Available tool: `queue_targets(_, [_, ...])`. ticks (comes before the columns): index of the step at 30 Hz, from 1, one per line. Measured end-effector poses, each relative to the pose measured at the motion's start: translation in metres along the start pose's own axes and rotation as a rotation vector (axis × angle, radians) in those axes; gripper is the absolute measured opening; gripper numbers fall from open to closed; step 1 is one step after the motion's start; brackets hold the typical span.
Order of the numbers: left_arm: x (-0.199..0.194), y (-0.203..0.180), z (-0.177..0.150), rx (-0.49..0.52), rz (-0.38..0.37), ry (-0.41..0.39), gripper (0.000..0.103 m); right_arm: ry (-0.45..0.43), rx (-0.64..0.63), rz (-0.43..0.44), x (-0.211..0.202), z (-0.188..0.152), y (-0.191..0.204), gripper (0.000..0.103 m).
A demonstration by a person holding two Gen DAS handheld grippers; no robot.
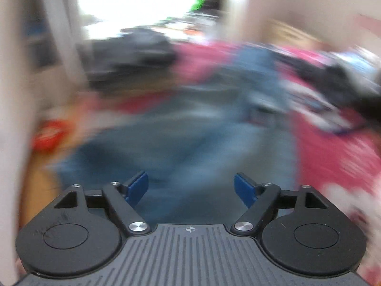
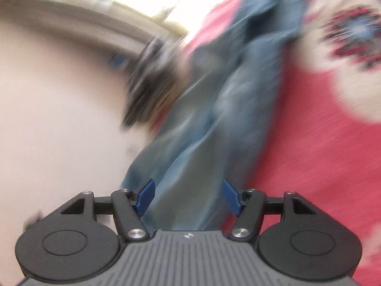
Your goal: Fold clothes
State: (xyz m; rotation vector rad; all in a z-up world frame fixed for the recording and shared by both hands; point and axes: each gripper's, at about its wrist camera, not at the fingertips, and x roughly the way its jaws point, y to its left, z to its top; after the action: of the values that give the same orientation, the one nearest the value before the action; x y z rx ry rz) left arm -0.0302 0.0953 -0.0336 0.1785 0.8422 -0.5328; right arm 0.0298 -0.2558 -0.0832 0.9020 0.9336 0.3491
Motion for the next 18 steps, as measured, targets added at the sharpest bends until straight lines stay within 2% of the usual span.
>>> queue_targets(2, [0.022, -0.047, -0.009, 0.119, -0.082, 0.042, 0.082, -0.064, 0.066, -0.039, -0.011, 0.022, -0.021, 0.069])
queue_targets(6, [0.055, -0.087, -0.029, 0.215, -0.093, 0.114, 0.08, -0.165, 0.194, -0.102, -0.021, 0.071, -0.07, 0.073])
queue_targets(12, [0.07, -0.072, -0.04, 0.213, -0.018, 0.16, 0.079, -0.267, 0.363, -0.115, 0.008, 0.14, -0.133, 0.074])
queue_targets(15, [0.075, -0.061, -0.043, 0.209, 0.02, 0.179, 0.078, -0.28, 0.387, -0.095, 0.037, 0.172, -0.149, 0.077])
queue_targets(18, [0.08, -0.05, -0.046, 0.204, 0.058, 0.198, 0.078, -0.285, 0.336, -0.094, 0.058, 0.205, -0.148, 0.078])
